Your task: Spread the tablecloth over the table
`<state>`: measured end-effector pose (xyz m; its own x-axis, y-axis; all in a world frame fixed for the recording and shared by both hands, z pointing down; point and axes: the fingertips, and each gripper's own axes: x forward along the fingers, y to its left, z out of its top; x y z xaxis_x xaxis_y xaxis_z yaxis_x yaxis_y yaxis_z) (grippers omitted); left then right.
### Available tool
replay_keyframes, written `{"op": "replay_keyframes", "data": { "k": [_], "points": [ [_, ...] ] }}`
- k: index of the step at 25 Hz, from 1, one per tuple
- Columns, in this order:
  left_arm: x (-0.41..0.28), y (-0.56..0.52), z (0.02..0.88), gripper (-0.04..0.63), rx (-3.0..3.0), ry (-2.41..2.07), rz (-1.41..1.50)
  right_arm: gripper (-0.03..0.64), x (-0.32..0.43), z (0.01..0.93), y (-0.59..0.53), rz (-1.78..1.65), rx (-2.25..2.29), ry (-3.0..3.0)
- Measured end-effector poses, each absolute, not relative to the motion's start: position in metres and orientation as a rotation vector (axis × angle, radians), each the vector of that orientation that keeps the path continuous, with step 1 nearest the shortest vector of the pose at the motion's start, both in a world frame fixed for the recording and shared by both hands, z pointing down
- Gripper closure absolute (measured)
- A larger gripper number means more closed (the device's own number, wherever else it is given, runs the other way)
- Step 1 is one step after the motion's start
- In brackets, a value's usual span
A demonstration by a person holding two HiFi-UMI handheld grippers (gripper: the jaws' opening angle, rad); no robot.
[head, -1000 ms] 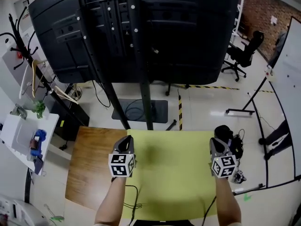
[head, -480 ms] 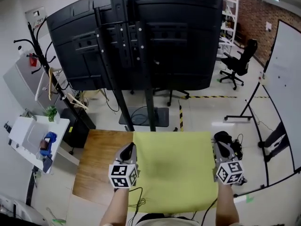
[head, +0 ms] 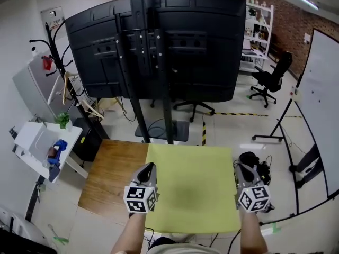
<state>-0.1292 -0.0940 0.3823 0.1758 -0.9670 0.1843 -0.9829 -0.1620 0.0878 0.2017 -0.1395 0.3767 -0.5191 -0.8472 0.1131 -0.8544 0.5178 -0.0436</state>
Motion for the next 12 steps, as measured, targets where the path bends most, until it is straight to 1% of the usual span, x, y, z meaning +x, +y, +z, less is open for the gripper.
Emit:
{"op": "replay_keyframes", "data": {
  "k": [12],
  "points": [
    [-0.129,-0.079,0.357,0.592,2.332,-1.874,0.078,0.612,0.194,0.354,-0.115,0.086,1.54,-2.662]
  ]
}}
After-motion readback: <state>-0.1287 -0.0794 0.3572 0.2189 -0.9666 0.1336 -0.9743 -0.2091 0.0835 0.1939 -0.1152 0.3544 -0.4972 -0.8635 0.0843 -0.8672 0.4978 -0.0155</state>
